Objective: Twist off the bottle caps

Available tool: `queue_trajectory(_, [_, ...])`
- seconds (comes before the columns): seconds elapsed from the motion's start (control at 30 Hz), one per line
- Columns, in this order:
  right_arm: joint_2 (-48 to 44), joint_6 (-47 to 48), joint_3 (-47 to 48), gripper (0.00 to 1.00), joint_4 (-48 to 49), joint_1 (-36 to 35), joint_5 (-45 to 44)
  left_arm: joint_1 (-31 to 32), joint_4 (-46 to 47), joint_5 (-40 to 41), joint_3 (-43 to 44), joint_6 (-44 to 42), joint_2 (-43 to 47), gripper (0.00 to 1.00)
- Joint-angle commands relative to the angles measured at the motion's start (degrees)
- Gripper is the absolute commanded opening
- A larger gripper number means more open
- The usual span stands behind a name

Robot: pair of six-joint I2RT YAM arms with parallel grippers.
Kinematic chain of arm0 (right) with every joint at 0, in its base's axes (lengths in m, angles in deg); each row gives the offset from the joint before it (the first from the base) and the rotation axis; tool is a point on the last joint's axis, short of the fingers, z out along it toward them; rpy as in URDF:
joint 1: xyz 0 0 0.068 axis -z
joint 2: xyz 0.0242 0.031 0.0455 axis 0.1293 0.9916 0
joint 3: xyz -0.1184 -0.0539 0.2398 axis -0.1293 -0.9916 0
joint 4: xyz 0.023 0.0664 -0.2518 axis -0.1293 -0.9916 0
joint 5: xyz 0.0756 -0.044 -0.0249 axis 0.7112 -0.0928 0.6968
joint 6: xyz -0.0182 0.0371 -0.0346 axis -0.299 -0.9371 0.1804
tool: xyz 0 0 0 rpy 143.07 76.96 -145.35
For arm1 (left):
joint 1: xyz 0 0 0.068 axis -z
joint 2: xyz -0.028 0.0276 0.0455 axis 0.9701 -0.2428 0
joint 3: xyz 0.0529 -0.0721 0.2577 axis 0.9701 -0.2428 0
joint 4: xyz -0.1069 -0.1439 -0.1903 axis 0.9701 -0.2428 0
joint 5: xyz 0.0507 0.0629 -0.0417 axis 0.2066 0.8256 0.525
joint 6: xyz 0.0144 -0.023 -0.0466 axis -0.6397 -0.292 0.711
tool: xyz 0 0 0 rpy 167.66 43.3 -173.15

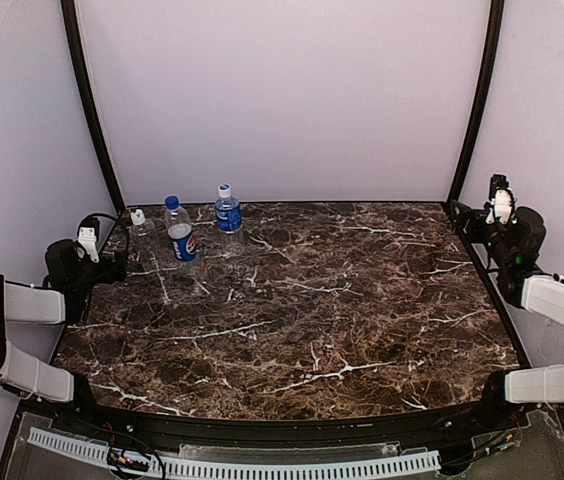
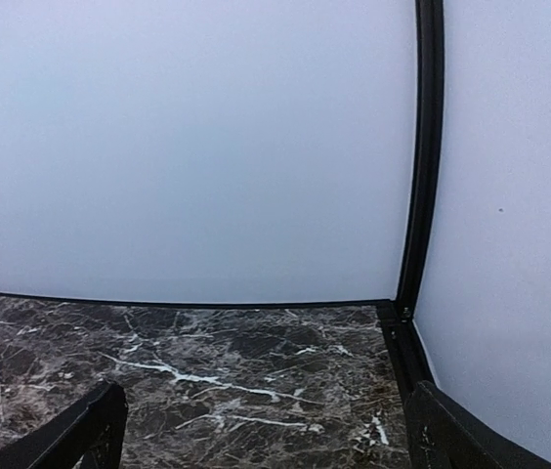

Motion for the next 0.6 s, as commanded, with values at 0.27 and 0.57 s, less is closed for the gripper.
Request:
queue_trajectory(0.27, [-0.8,-6.9,13.8,0.99,-14.3,-2.4,15.2,-3.1,-62.5,-31.3,36.1,-20.2,-0.4,0.94])
queue_trajectory(0.57, [-1.5,-7.3,14.3,0.99,-14.4,-6.5,16.3,1.1,-58.6,-22.1,47.0,-11.2,-12.3,0.86])
